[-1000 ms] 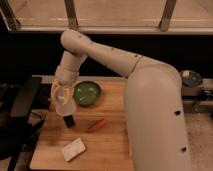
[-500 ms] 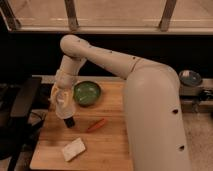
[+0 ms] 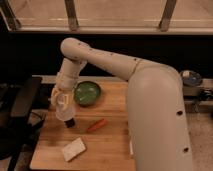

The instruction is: Place the ceramic cup over the eraser

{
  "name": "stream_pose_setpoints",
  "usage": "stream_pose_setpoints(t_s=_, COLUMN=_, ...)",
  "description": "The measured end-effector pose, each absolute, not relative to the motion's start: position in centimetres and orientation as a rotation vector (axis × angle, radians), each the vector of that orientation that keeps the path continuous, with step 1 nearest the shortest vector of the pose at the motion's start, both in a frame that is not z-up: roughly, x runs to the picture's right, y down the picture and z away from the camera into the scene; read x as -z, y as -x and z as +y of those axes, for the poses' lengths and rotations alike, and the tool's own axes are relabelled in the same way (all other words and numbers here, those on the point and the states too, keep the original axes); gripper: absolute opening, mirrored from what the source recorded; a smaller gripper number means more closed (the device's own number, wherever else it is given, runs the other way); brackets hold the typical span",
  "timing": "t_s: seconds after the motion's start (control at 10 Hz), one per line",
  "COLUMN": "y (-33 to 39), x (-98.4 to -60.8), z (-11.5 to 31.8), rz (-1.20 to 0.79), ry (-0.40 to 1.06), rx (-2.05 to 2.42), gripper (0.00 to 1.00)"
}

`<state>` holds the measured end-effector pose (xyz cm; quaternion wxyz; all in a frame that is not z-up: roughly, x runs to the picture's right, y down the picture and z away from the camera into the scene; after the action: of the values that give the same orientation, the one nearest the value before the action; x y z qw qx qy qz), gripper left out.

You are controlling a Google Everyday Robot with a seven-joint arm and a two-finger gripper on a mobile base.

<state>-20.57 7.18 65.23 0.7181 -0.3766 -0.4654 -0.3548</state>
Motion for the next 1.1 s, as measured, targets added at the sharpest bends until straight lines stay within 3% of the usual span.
stream_pose_setpoints(t_s=0.3, y=20.7, x=-64.7, z=7.8, rz=-1.028, ry=0.838, rx=0.766, gripper=0.0)
stream_pose_setpoints(t_s=0.5, y=20.2, x=-64.9, z=8.2, rz=-1.041, ry=0.847, rx=0.751, gripper=0.07)
stream_pose_setpoints(t_s=1.1, y=19.1, x=-65.6, z=8.9, rz=-1.088, ry=0.844, rx=0.734, gripper=0.68)
